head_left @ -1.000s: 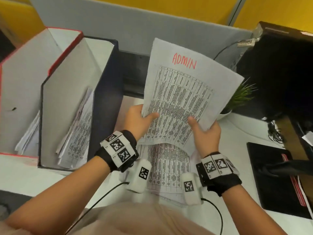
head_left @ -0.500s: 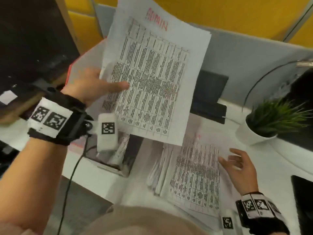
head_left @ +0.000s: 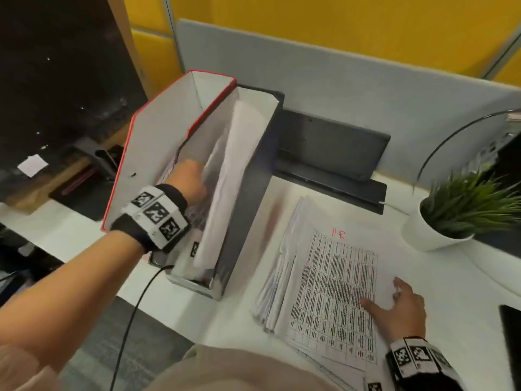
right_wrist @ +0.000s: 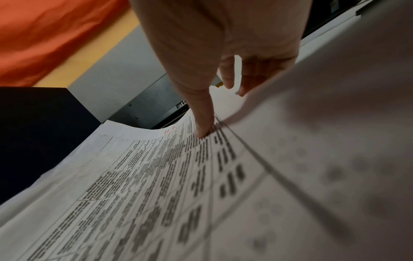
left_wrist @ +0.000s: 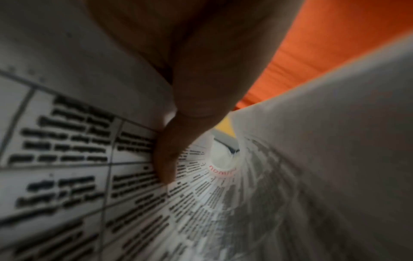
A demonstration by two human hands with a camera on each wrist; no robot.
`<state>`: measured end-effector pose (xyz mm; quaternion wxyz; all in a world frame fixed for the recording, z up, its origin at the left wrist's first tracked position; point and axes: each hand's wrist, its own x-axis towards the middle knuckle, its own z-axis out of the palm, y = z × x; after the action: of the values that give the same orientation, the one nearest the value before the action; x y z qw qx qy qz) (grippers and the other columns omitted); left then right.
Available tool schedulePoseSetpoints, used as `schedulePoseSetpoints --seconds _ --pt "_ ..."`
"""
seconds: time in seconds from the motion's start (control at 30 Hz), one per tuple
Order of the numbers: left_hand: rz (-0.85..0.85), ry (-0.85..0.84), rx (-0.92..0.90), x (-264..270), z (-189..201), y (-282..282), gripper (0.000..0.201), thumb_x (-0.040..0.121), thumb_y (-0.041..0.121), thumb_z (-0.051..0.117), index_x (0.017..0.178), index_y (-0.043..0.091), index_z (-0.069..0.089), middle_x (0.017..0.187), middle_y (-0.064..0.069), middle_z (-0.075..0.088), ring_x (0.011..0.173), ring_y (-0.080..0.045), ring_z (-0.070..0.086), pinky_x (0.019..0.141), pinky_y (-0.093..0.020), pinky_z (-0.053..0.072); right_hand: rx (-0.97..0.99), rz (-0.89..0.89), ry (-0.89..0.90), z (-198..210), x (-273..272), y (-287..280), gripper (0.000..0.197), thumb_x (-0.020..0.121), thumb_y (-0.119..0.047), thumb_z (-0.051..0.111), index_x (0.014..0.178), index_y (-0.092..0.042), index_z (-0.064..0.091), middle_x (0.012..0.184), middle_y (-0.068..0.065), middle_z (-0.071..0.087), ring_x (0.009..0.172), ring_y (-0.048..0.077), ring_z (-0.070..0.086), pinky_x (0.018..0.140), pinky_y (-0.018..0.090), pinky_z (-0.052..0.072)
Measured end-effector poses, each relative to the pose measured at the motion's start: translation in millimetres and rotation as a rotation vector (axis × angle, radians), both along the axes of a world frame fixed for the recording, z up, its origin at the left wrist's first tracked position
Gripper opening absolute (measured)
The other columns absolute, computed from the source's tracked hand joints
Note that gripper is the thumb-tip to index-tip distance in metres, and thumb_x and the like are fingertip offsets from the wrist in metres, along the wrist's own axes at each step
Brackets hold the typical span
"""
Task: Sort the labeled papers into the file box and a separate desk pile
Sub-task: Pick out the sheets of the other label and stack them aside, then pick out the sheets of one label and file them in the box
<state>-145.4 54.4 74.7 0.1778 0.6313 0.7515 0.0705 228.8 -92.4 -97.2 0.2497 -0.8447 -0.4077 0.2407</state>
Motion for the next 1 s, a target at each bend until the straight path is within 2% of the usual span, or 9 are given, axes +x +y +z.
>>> schedulePoseSetpoints --seconds 0.2,0.37,0.47,0.57,0.63,0.73,0.83,0.9,1.0 --pt "-0.043 0.178 -0.26 17.9 -39.6 11.1 0.034 0.089 0.008 0.057 0.12 -0.004 0.052 0.121 -0.021 0.058 0.113 -0.035 0.055 0.092 -0.037 0.048 -0.025 0.005 0.05 -4.5 1.8 -0.7 0.09 0.064 -0.025 0.084 0.139 -0.009 0.037 0.131 0.02 0.04 0.116 0.034 0.052 0.101 0.044 0.04" --pt "-0.107 0.297 -0.348 18.4 -47.4 13.0 0.027 0.089 0.01 0.059 0.112 -0.003 0.057 0.115 -0.016 0.062 0.106 -0.03 0.06 0.088 -0.033 0.049 -0.022 0.0 0.075 -7.2 3.0 -0.8 0.091 0.064 -0.023 0.085 0.139 -0.009 0.036 0.133 0.02 0.038 0.117 0.034 0.051 0.101 0.043 0.04" --pt "-0.106 0.281 -0.338 15.4 -44.3 11.4 0.029 0.085 0.008 0.063 0.111 -0.003 0.057 0.114 -0.017 0.063 0.105 -0.032 0.06 0.089 -0.035 0.05 -0.026 0.003 0.082 -7.1 2.3 -0.6 0.091 0.064 -0.021 0.085 0.139 -0.008 0.036 0.133 0.02 0.038 0.117 0.035 0.051 0.101 0.044 0.04" --pt "-0.05 0.15 -0.179 13.7 -30.0 10.9 0.03 0.087 0.005 0.058 0.117 0.0 0.057 0.118 -0.017 0.061 0.107 -0.033 0.059 0.094 -0.04 0.049 -0.036 0.005 0.085 -5.6 1.2 0.4 0.09 0.064 -0.021 0.085 0.139 -0.009 0.037 0.132 0.02 0.037 0.117 0.034 0.051 0.101 0.044 0.04" --pt "-0.004 -0.032 0.013 17.6 -12.1 9.0 0.028 0.087 0.006 0.057 0.115 0.006 0.059 0.112 -0.015 0.063 0.101 -0.032 0.061 0.092 -0.041 0.049 -0.046 0.003 0.089 -3.9 -0.2 0.9 0.09 0.064 -0.022 0.084 0.139 -0.009 0.036 0.132 0.019 0.037 0.117 0.033 0.051 0.102 0.044 0.04" --pt "-0.032 -0.208 0.366 35.5 22.9 1.4 0.02 0.087 0.014 0.059 0.107 0.014 0.063 0.088 -0.001 0.064 0.079 -0.017 0.06 0.074 -0.027 0.048 -0.065 0.0 0.092 0.0 -3.1 1.3 0.09 0.065 -0.022 0.084 0.139 -0.011 0.035 0.132 0.018 0.036 0.117 0.033 0.05 0.102 0.044 0.041" --pt "-0.141 -0.405 0.616 68.9 49.7 -13.0 0.014 0.087 0.018 0.059 0.1 0.018 0.064 0.08 0.006 0.061 0.066 -0.003 0.056 0.06 -0.012 0.042 -0.091 0.007 0.103 4.5 -5.3 1.9 0.089 0.065 -0.024 0.084 0.139 -0.013 0.034 0.133 0.017 0.035 0.118 0.033 0.049 0.103 0.043 0.041" --pt "-0.247 -0.492 0.686 94.9 52.9 -23.7 0.011 0.086 0.017 0.058 0.095 0.019 0.064 0.079 0.008 0.062 0.066 -0.003 0.057 0.061 -0.011 0.045 -0.127 0.017 0.095 8.4 -6.5 2.6 0.087 0.067 -0.027 0.082 0.138 -0.014 0.033 0.133 0.016 0.035 0.116 0.033 0.049 0.101 0.041 0.042" --pt "-0.328 -0.496 0.545 130.9 28.0 -34.2 0.011 0.085 0.02 0.058 0.092 0.019 0.066 0.076 0.007 0.064 0.068 -0.01 0.06 0.068 -0.025 0.051 -0.161 0.025 0.089 12.6 -8.0 2.5 0.086 0.069 -0.03 0.08 0.138 -0.014 0.031 0.134 0.015 0.038 0.118 0.031 0.048 0.098 0.038 0.041"
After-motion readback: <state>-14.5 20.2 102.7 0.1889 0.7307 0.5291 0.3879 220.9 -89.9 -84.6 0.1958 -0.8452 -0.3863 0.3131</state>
